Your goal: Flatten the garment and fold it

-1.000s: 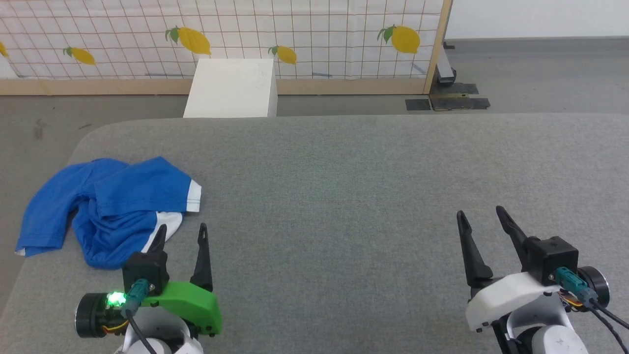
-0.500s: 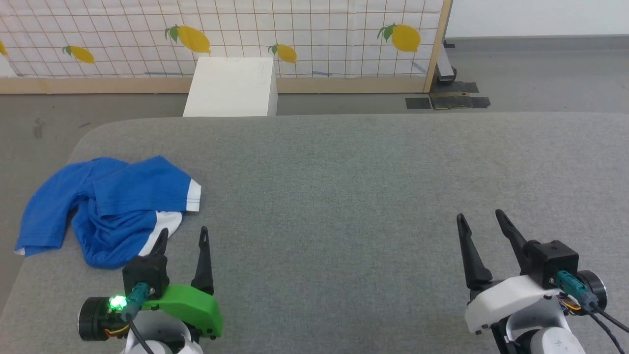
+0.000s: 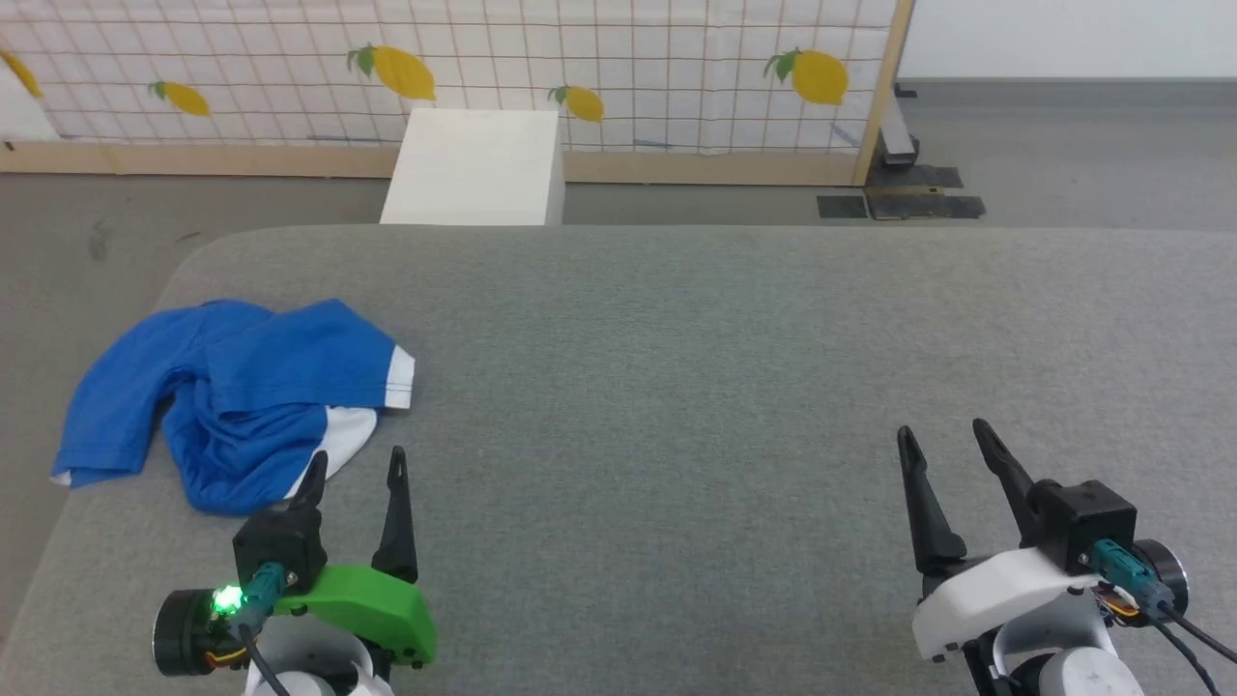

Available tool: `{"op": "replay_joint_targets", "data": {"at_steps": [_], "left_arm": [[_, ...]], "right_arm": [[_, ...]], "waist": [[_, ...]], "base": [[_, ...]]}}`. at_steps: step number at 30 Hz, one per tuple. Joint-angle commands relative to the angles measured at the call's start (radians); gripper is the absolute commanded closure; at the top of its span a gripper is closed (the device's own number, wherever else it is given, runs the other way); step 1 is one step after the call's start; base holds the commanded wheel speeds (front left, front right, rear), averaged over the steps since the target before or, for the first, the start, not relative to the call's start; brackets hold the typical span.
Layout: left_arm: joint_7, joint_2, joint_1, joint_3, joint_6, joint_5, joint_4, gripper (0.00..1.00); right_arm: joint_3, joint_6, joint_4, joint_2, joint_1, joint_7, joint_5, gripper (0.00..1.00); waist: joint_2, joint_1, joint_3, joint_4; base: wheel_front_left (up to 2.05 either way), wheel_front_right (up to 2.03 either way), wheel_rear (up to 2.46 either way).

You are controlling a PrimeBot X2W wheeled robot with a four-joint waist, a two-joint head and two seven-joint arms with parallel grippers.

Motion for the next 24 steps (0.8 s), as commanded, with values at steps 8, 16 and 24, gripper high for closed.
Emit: {"op": "replay_joint_targets", "data": {"at_steps": [8,16,24], "left_arm": [[-0.026,0.006,0.003,0.008,0.0,-0.022,0.019,0.0],[-0.047,0.013,0.018,0.019,0.007,-0.039,0.029,0.0],[-0.063,0.018,0.029,0.022,0.011,-0.054,0.039,0.0]], "right_arm": [[0.013,0.003,0.023,0.0,-0.007,-0.019,0.018,0.0],[0.039,0.004,0.051,0.0,-0.008,-0.035,0.032,0.0],[0.056,0.004,0.072,0.0,-0.008,-0.047,0.043,0.0]], "waist": [[0.0,0.0,-0.008,0.063],[0.0,0.0,-0.014,0.147],[0.0,0.0,-0.017,0.215]], "base": [[0.0,0.0,0.0],[0.0,0.0,0.0],[0.0,0.0,0.0]]}}
